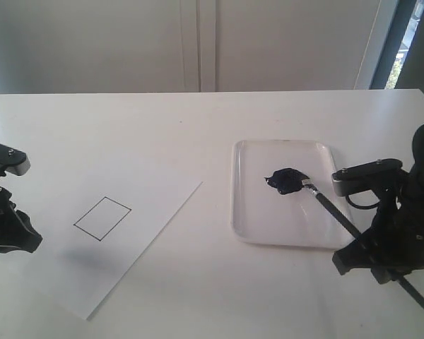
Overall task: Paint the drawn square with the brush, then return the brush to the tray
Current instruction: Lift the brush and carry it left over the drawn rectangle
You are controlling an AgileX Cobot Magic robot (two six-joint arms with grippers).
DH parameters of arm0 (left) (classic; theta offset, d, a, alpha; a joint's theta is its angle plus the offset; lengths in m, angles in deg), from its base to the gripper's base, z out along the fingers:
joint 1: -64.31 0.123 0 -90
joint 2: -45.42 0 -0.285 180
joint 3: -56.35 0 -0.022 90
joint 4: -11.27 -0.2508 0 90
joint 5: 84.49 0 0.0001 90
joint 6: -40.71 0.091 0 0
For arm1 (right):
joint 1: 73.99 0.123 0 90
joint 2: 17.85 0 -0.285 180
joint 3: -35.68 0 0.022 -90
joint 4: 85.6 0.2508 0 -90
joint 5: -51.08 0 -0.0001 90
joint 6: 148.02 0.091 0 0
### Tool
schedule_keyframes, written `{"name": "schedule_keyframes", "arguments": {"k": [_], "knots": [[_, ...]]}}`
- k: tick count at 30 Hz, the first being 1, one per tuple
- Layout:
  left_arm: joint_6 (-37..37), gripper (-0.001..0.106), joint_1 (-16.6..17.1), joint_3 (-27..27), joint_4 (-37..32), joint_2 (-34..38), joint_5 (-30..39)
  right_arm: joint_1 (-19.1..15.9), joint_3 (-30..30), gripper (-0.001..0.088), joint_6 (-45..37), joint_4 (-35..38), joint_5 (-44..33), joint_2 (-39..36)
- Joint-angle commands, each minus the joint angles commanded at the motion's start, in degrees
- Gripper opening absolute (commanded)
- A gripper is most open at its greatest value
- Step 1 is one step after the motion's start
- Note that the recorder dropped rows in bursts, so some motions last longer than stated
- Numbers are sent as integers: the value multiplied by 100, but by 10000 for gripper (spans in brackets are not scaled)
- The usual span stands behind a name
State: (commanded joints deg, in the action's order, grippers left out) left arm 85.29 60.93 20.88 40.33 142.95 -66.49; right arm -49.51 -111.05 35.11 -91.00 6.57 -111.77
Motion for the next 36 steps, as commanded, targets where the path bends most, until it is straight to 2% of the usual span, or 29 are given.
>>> {"name": "schedule_keyframes", "arguments": {"k": [6,7,12,14,20,24,36], "knots": [[0,384,0,0,0,0,-12,0,0,0,-149,216,91,173],[0,384,0,0,0,0,-12,0,0,0,-372,345,44,173],[0,384,0,0,0,0,-12,114,0,0,-2031,1994,-48,201],[12,384,0,0,0,0,2,255,0,0,-2519,2269,-76,201],[11,383,0,0,0,0,2,698,0,0,-2933,2391,-175,201],[11,383,0,0,0,0,2,964,-154,0,-2908,2364,-154,178],[-1,383,0,0,0,0,28,1535,-1433,0,-3001,2272,-529,-619]]}}
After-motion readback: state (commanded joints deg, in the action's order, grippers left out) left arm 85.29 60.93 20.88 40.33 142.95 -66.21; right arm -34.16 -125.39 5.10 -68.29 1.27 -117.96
